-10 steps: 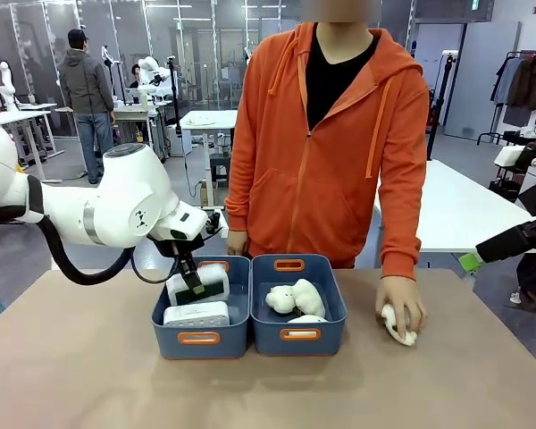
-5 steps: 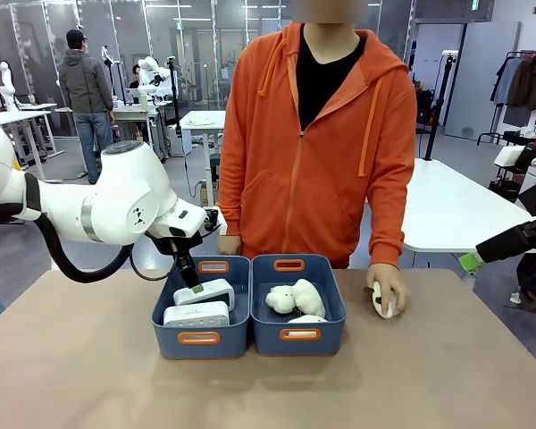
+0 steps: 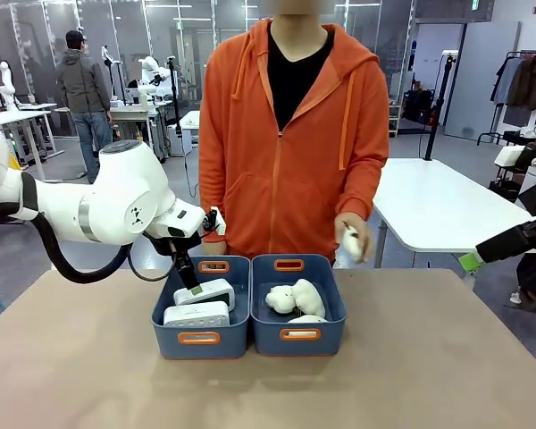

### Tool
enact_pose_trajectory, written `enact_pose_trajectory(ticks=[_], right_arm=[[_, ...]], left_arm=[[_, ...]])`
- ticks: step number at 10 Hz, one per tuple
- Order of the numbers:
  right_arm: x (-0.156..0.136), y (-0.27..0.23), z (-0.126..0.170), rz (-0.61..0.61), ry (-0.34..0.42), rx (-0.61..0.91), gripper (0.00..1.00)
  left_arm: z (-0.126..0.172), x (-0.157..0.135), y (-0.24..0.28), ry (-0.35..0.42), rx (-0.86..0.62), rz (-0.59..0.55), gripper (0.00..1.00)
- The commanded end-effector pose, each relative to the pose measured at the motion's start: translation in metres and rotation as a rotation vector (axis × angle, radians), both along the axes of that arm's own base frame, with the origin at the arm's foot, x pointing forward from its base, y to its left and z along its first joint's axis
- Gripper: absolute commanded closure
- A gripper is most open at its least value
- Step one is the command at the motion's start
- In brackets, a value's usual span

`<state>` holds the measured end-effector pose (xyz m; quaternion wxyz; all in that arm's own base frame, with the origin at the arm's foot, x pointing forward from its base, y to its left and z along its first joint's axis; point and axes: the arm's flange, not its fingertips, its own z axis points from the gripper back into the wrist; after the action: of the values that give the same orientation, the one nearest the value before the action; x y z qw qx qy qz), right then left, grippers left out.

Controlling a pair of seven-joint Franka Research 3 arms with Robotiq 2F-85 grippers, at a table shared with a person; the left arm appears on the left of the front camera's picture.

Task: Sort the digital clocks into the basket.
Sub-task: Pick up the Digital clock from the table and place it into the empty Plastic storage basket.

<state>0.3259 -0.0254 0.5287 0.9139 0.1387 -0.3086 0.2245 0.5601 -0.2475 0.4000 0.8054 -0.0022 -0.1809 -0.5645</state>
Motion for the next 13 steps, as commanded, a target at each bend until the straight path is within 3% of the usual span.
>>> enact_pose_trajectory(ticks=[1, 4, 5, 7, 10, 13], right_arm=[[0.004, 0.0, 0.0, 0.009, -0.017, -0.004, 0.0], [0.004, 0.0, 0.0, 0.009, -0.017, -0.004, 0.0], [0.004, 0.0, 0.0, 0.009, -0.017, -0.004, 0.0], [0.004, 0.0, 0.0, 0.009, -0.017, -0.004, 0.0], [0.004, 0.0, 0.0, 0.009, -0.017, -0.004, 0.0], [0.004, 0.0, 0.0, 0.009, -0.017, -0.004, 0.0]], left_arm=[[0.001, 0.004, 0.0, -0.013, -0.001, -0.007, 0.07], [0.0, 0.0, -0.001, 0.0, 0.0, -0.001, 0.07], [0.026, 0.0, 0.013, 0.026, -0.008, -0.048, 0.07], [0.081, -0.007, 0.046, 0.084, -0.221, 0.064, 0.07], [0.138, -0.031, 0.123, 0.182, -0.483, 0.143, 0.07], [0.157, -0.066, 0.211, 0.044, -0.671, 0.181, 0.07]])
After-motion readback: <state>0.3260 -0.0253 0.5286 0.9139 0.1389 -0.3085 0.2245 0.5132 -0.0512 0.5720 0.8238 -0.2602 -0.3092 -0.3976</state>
